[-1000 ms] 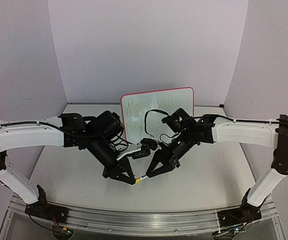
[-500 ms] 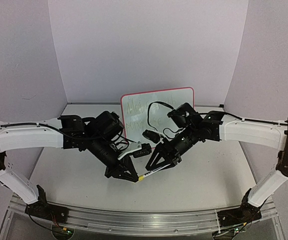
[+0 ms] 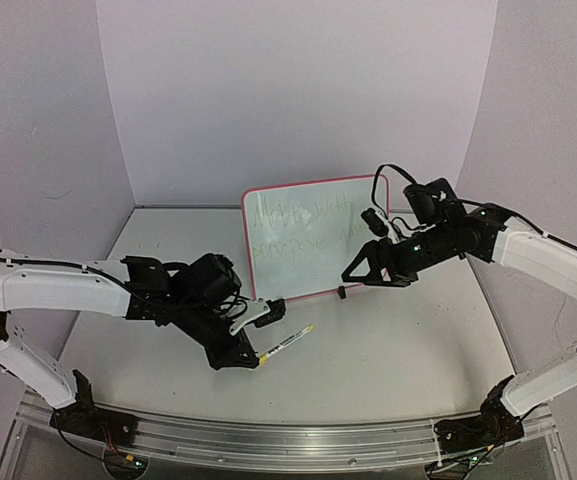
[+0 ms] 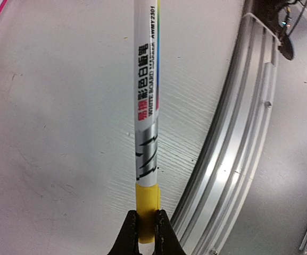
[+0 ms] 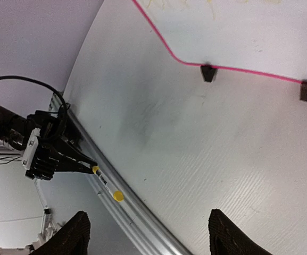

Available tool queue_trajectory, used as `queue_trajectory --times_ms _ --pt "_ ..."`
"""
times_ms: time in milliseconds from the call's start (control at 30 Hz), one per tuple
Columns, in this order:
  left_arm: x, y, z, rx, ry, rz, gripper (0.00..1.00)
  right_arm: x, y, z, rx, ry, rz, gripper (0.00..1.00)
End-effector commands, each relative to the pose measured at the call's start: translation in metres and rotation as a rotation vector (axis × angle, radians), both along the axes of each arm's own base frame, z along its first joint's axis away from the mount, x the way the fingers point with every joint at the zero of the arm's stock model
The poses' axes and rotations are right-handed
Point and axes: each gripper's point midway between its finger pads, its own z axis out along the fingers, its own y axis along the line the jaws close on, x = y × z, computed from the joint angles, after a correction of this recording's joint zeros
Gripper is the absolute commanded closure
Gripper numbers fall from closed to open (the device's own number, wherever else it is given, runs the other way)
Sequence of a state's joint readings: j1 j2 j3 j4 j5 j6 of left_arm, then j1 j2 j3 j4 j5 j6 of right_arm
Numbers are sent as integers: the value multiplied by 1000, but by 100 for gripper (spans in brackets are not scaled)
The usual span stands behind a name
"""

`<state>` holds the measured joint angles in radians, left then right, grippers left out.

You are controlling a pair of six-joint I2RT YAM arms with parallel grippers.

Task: Write a sentence on the whiteboard
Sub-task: Insert the whiteboard marker without the cap into the pen cap, then put down the whiteboard marker at the center of the board, then reset both arms

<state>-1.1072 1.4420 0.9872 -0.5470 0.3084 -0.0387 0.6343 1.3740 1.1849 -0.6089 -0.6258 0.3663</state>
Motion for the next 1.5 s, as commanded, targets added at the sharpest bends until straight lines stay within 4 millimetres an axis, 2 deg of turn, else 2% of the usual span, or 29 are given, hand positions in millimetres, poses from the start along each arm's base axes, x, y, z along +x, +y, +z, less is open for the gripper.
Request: queue_trajectory --times_ms 0,167,267,433,500,533,567,600,767,833,967,1067,1133,1233,1267,1300,1433,1467 --pt "44 12 -40 96 -29 275 100 42 -59 -1 -201 -196 -291 20" --pt "78 28 -66 113 21 443 94 64 -109 0 -323 -292 -493 7" --pt "94 35 -70 110 21 505 75 72 -138 2 -373 -340 -604 2" --pt "112 51 -63 82 -11 583 35 81 -176 0 -447 -401 -732 2" --pt "123 63 -61 77 -20 624 28 85 -187 -2 -466 -421 -762 2" --pt "130 70 -57 67 -28 649 14 87 -196 -6 -478 -422 -785 2" --pt "137 77 -54 58 -36 676 4 88 -205 -7 -484 -425 -808 2" --pt "146 86 -50 48 -45 705 2 90 -212 -7 -482 -431 -828 2" --pt "193 135 -23 -9 -119 859 1 98 -257 -11 -454 -437 -948 2" --pt "216 161 -13 -22 -148 933 1 102 -275 -13 -444 -441 -994 2" --pt "259 225 10 -79 -191 1119 1 108 -299 -14 -457 -486 -1068 2" --pt "282 280 35 -145 -279 1300 1 108 -306 -13 -477 -546 -1086 2" --pt "288 306 51 -150 -396 1389 1 108 -309 -10 -477 -597 -1091 2" --pt "294 330 74 -162 -577 1471 1 104 -312 -11 -483 -675 -1094 2" --pt "293 335 73 -159 -614 1488 1 104 -312 -7 -477 -715 -1093 2" --pt "295 340 78 -172 -670 1501 1 101 -313 -13 -483 -727 -1090 2" --pt "286 351 65 -190 -810 1512 1 98 -310 -10 -415 -839 -1100 2" --pt "286 353 64 -187 -836 1513 1 95 -311 -15 -405 -848 -1110 2"
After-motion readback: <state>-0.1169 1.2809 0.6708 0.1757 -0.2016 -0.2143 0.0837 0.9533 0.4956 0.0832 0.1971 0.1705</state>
